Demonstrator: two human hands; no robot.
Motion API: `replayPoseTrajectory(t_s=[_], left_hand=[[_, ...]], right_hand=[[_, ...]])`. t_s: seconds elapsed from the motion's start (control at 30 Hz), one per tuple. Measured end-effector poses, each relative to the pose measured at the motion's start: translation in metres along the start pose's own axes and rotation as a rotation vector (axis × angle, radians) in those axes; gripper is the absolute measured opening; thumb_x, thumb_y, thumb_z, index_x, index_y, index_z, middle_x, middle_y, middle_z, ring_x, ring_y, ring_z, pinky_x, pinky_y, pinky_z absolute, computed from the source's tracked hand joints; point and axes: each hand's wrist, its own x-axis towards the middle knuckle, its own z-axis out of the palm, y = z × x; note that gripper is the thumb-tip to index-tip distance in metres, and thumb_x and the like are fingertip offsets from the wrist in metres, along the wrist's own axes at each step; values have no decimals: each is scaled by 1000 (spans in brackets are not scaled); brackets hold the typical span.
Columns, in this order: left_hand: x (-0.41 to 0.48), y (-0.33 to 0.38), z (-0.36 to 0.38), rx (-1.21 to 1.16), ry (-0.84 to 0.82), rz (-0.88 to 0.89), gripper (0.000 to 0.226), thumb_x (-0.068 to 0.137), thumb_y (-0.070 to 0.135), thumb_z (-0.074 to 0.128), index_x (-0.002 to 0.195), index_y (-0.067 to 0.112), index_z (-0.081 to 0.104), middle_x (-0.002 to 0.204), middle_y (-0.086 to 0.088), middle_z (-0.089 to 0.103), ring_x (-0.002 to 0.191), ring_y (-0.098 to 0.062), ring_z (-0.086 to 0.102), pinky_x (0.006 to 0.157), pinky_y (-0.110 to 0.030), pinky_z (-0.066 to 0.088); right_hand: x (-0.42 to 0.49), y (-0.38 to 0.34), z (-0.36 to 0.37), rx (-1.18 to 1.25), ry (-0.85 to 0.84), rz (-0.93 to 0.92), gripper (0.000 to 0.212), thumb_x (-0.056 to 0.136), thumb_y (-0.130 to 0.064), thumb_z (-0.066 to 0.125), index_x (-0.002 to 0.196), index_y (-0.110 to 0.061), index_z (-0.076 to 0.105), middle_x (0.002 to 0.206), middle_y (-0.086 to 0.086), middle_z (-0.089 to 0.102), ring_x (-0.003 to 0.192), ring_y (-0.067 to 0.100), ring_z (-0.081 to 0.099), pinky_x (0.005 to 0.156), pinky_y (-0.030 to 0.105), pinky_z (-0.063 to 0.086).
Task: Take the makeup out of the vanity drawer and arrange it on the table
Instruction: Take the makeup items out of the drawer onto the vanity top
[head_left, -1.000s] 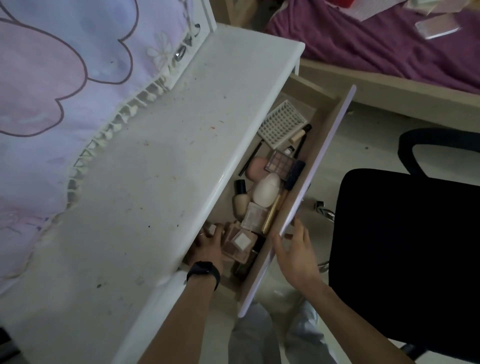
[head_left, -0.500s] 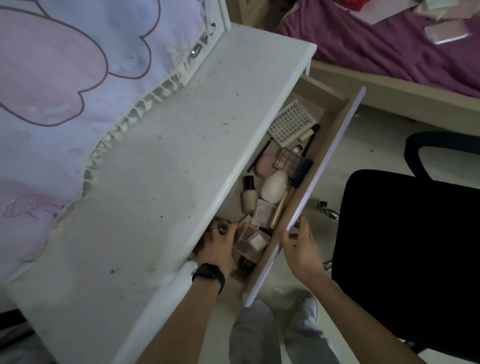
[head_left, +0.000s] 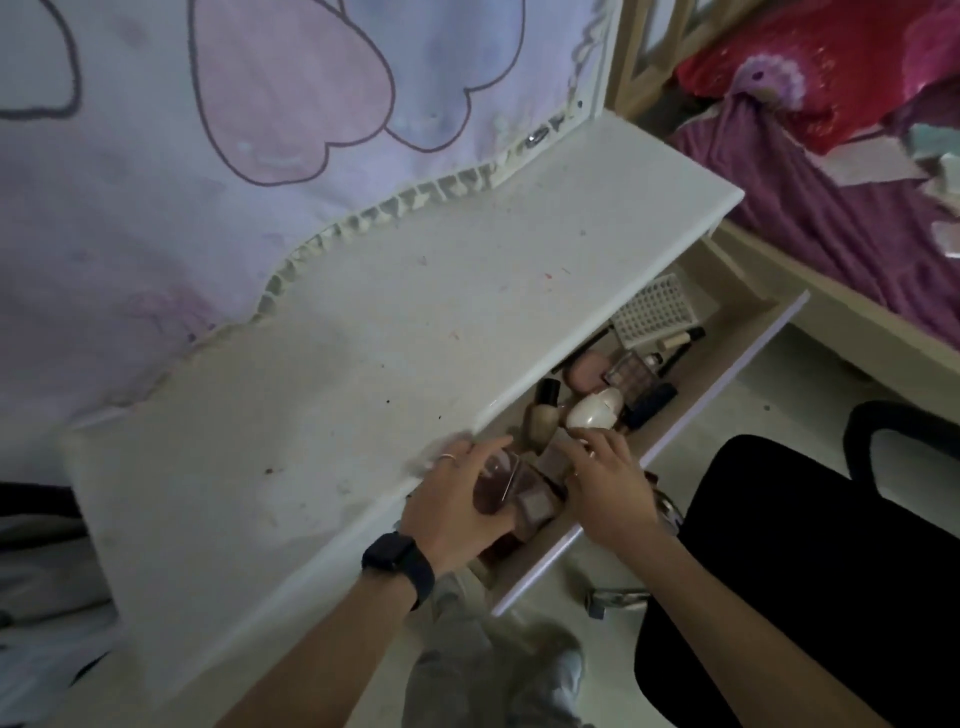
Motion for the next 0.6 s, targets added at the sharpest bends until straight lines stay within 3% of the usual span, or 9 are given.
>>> replayPoseTrajectory(t_s=[0.07, 0.17, 0.37, 0.5, 0.6], left_hand=[[-5, -5, -11, -51, 62, 4, 71, 73, 48, 70, 134, 56, 34, 132, 11, 47, 110, -8, 54, 87, -25, 55], [-13, -13, -26, -159, 130, -31, 69, 69, 49, 68, 128, 64, 37, 124, 15, 49, 104, -2, 59, 86, -22, 56], [-22, -39, -66, -222, 194, -76, 69, 67, 44, 70, 126, 63, 41, 122, 17, 50, 98, -6, 64, 81, -20, 58], [-25, -62, -97, -141, 234, -96, 72, 73, 33, 76, 128, 61, 40, 124, 15, 46, 99, -3, 59, 76, -8, 51], [-28, -84, -124, -98, 245, -141, 71, 75, 28, 76, 131, 56, 43, 132, 11, 38, 96, -11, 61, 70, -24, 60]], right_hand=[[22, -3, 5, -94, -220, -26, 54, 88, -18, 58, 141, -27, 49, 154, 4, 36, 142, 31, 24, 112, 49, 35], [42, -4, 14, -256, -363, -78, 48, 93, -24, 53, 140, -32, 49, 151, 7, 33, 142, 31, 21, 112, 48, 28], [52, -9, 19, -508, -350, -174, 44, 100, -31, 43, 144, -31, 45, 154, 7, 32, 141, 31, 27, 111, 46, 31], [48, -16, -1, -490, -302, -137, 42, 99, -29, 47, 140, -33, 41, 136, -6, 58, 137, 24, 40, 117, 47, 20], [40, -27, -25, -364, -218, -97, 36, 98, -30, 50, 133, -33, 43, 117, -9, 66, 117, 20, 57, 111, 41, 32]])
